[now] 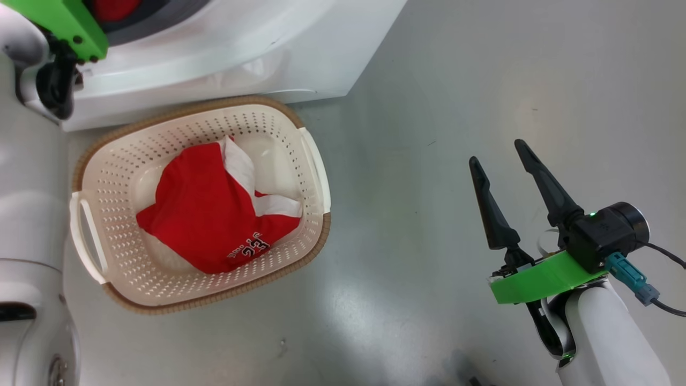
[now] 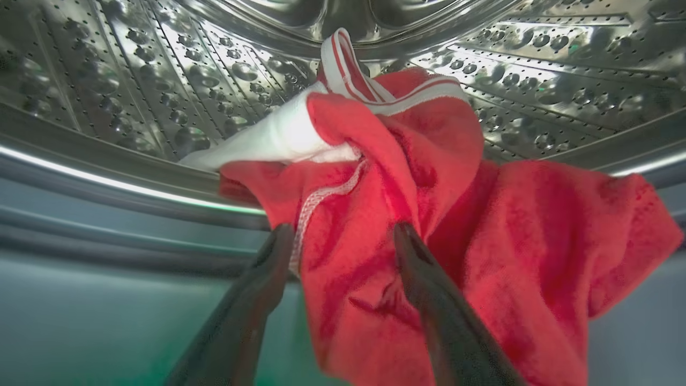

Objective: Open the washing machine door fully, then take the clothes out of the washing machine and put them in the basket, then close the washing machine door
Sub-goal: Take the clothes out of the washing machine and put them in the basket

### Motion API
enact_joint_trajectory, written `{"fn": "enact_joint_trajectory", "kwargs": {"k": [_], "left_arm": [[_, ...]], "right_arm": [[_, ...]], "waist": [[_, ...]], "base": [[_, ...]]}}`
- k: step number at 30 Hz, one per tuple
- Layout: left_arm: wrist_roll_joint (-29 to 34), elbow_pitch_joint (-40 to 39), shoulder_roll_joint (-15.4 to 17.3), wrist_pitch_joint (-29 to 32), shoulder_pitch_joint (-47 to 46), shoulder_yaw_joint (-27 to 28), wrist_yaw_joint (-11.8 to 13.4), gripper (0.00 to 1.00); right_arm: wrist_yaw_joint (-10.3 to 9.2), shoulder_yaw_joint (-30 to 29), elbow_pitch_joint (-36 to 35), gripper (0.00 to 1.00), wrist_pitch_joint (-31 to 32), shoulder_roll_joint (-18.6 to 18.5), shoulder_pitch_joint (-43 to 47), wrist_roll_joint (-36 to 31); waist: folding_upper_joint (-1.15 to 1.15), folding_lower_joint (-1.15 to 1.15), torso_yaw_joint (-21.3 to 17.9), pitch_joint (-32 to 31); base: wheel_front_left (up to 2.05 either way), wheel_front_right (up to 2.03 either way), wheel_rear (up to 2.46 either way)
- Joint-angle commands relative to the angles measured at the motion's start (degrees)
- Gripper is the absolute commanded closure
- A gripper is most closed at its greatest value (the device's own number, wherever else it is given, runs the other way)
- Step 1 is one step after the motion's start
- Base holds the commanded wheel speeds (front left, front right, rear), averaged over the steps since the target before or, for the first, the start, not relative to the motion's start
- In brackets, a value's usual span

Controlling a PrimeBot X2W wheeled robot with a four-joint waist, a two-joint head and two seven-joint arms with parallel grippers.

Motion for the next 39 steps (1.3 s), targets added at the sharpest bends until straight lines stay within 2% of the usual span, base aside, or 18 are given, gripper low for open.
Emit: {"fn": "enact_joint_trajectory", "kwargs": {"k": [1, 7, 8, 9, 10, 11, 12, 13, 14, 15, 21, 32, 39], "left_arm": [[0.24, -0.51, 2.82, 0.42, -1.25, 0.15, -0.30, 0.00], [-0.08, 1.48, 2.91, 0.94, -1.79, -0.21, 0.09, 0.00], [-0.06, 1.69, 2.88, 0.86, -1.86, -0.34, 0.17, 0.02], [-0.03, 1.88, 2.84, 0.75, -1.92, -0.48, 0.26, 0.10], [0.06, 2.07, 2.82, 0.67, -1.98, -0.66, 0.41, 0.28], [0.06, 2.07, 2.82, 0.67, -1.98, -0.66, 0.41, 0.28], [0.12, 2.32, 2.75, 0.73, -1.99, -0.83, 0.55, 0.48], [0.02, 2.57, 2.67, 0.85, -2.02, -0.86, 0.67, 0.60], [0.15, 2.79, 2.67, 0.98, -2.05, -1.09, 0.87, 0.84], [0.25, 2.97, 2.66, 1.07, -2.06, -1.29, 0.97, 1.00], [0.19, 3.08, 2.48, -0.54, -2.05, -2.07, 0.89, 1.00], [2.87, -0.30, 3.21, -13.38, 0.10, -4.68, 3.99, 1.00], [3.75, -3.89, 3.62, -19.44, 2.89, -5.70, 4.74, 1.00]], "right_arm": [[0.35, 1.23, -1.00, 0.00, -0.37, 0.05, 0.42, 0.26], [0.35, 1.11, -0.87, 0.00, -0.37, 0.05, 0.52, 0.38], [0.35, 1.11, -0.86, 0.00, -0.37, 0.05, 0.52, 0.38], [0.35, 1.13, -0.87, 0.00, -0.37, 0.05, 0.51, 0.41], [0.35, 1.16, -0.90, 0.00, -0.37, 0.05, 0.50, 0.45], [0.35, 1.16, -0.90, 0.00, -0.37, 0.05, 0.50, 0.45], [0.35, 1.20, -0.92, 0.00, -0.37, 0.05, 0.48, 0.50], [0.35, 1.22, -0.94, 0.00, -0.37, 0.05, 0.46, 0.57], [0.35, 1.25, -0.96, 0.00, -0.37, 0.05, 0.44, 0.62], [0.35, 1.29, -0.96, 0.00, -0.37, 0.05, 0.43, 0.66], [0.35, 1.16, -0.99, 0.00, -0.37, 0.05, 0.29, 0.75], [0.35, 0.77, -0.70, 0.00, -0.37, 0.05, 0.16, 0.91], [0.35, 0.63, -0.49, 0.00, -0.37, 0.05, 0.07, 0.83]], "waist": [[0.00, 0.00, -0.41, -0.11], [0.00, 0.00, -0.58, -0.26], [0.00, 0.00, -0.56, -0.28], [0.00, 0.00, -0.52, -0.29], [0.00, 0.00, -0.50, -0.28], [0.00, 0.00, -0.50, -0.28], [0.00, 0.00, -0.47, -0.26], [0.00, 0.00, -0.44, -0.24], [0.00, 0.00, -0.44, -0.20], [0.00, 0.00, -0.43, -0.18], [0.00, 0.00, -0.37, 0.06], [0.00, 0.00, 0.73, -0.49], [0.00, 0.00, 2.00, -1.00]], "base": [[0.00, 0.00, 0.00], [0.00, 0.00, 0.00], [0.00, 0.00, 0.00], [0.00, 0.00, 0.00], [0.00, 0.00, 0.00], [0.00, 0.00, 0.00], [0.00, 0.00, 0.00], [0.00, 0.00, 0.00], [0.00, 0.00, 0.00], [0.00, 0.00, 0.00], [0.00, 0.00, 0.00], [0.00, 0.00, 0.00], [0.00, 0.00, 0.00]]}}
